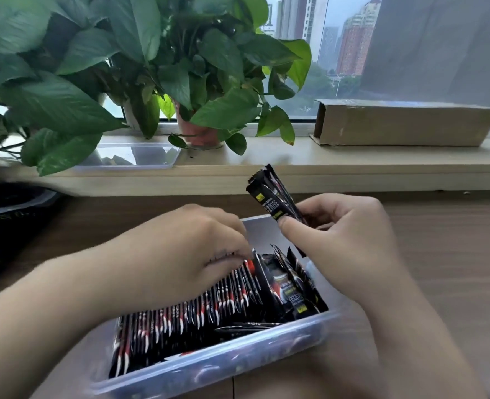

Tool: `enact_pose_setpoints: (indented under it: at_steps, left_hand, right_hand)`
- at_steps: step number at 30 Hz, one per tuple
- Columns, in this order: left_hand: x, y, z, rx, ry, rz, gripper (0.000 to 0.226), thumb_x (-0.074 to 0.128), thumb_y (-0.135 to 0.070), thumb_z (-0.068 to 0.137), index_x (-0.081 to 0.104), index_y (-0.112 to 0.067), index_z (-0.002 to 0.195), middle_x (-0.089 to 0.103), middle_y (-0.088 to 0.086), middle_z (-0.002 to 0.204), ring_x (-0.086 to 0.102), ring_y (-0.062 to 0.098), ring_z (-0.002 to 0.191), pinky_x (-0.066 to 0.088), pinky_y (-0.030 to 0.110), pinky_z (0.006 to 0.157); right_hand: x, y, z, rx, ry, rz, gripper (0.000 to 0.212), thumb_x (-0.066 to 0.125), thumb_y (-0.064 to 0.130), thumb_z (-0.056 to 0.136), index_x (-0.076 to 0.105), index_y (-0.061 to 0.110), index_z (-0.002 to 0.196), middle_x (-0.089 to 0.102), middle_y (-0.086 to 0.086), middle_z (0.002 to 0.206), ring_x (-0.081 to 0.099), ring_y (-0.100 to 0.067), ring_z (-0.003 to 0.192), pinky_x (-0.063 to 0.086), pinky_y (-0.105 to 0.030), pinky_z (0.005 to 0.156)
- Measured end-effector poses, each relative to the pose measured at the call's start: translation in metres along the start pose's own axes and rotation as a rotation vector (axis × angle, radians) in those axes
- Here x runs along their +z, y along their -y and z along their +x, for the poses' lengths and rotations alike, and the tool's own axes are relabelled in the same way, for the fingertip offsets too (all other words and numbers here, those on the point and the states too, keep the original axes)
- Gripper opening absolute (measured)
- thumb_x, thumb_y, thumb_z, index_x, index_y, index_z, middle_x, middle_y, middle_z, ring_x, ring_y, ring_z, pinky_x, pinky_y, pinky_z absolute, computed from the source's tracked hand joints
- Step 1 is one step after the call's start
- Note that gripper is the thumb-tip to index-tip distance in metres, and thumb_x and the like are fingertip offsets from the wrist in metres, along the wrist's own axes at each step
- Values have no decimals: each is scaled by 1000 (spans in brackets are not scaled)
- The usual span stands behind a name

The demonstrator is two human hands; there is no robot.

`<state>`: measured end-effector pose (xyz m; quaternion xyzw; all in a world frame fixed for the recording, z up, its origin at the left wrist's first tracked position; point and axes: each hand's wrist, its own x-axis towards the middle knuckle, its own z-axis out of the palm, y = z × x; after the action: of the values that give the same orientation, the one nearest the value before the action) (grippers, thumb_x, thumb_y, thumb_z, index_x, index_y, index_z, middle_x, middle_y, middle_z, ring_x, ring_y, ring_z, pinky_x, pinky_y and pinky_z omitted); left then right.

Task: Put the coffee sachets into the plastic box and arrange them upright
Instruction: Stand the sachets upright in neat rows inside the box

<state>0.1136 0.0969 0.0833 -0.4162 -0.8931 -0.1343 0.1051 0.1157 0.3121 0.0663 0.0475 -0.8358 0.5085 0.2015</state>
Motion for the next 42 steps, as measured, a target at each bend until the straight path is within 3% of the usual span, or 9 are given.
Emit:
enact_pose_setpoints:
  at_steps: [6,15,23,28,30,34,37,40,42]
  left_hand:
    - [20,24,38,261,232,80,24,65,-23,94,72,-32,115,71,-15,116,62,8,106,51,27,85]
    - [32,30,38,206,332,73,15,58,-25,92,71,-29,96,73,-14,97,67,11,93,54,33,76]
    - [28,23,40,266,361,142,23,63,-23,94,72,-34,112,69,-14,99,59,4,91,32,6,65]
    - [46,-7,80,-207,671,37,27,68,-22,92,72,-19,119,61,-9,77,57,12,66,41,5,53]
    - [55,-2,72,-99,831,30,35,67,-26,91,67,-18,125,53,-10,66,51,15,54,41,12,40]
    - [28,16,62,71,553,-34,20,62,-10,83,80,-10,91,75,1,108,68,13,96,37,-2,80]
    - [34,24,46,85,501,-97,23,55,-1,83,77,7,85,70,16,122,63,20,115,30,-4,88]
    - [40,12,55,-27,621,-67,21,53,10,91,70,18,100,60,24,134,56,26,125,37,8,94]
    - [48,6,72,-58,817,15,27,54,5,96,64,9,121,64,16,131,64,24,104,49,17,80]
  right_hand:
    - [2,-9,4,-10,-66,-101,9,77,29,69,74,24,63,69,9,56,64,-13,56,56,-35,59]
    - [5,-10,6,9,-54,-101,11,77,29,68,73,24,60,68,11,54,63,-8,54,52,-27,54]
    - [10,-10,4,-22,-66,-128,11,77,30,68,73,23,61,67,14,57,62,-9,58,51,-27,56]
    - [12,-11,5,-39,-83,-158,8,78,30,67,74,24,63,66,12,54,61,-7,57,50,-25,56]
    - [12,-12,5,-49,-85,-165,8,78,30,67,74,24,63,66,14,55,61,-6,58,47,-22,55]
    - [11,-12,4,-56,-88,-173,10,78,31,67,73,24,62,66,16,57,61,-5,58,48,-23,55]
    - [11,-12,4,-65,-92,-166,12,78,31,67,72,23,61,66,16,59,60,-7,58,47,-24,55]
    - [11,-12,4,-67,-88,-165,12,78,30,67,72,22,60,66,16,59,61,-7,58,47,-24,56]
    - [11,-11,4,-68,-85,-172,12,78,30,68,73,23,61,66,16,58,61,-7,57,47,-24,56]
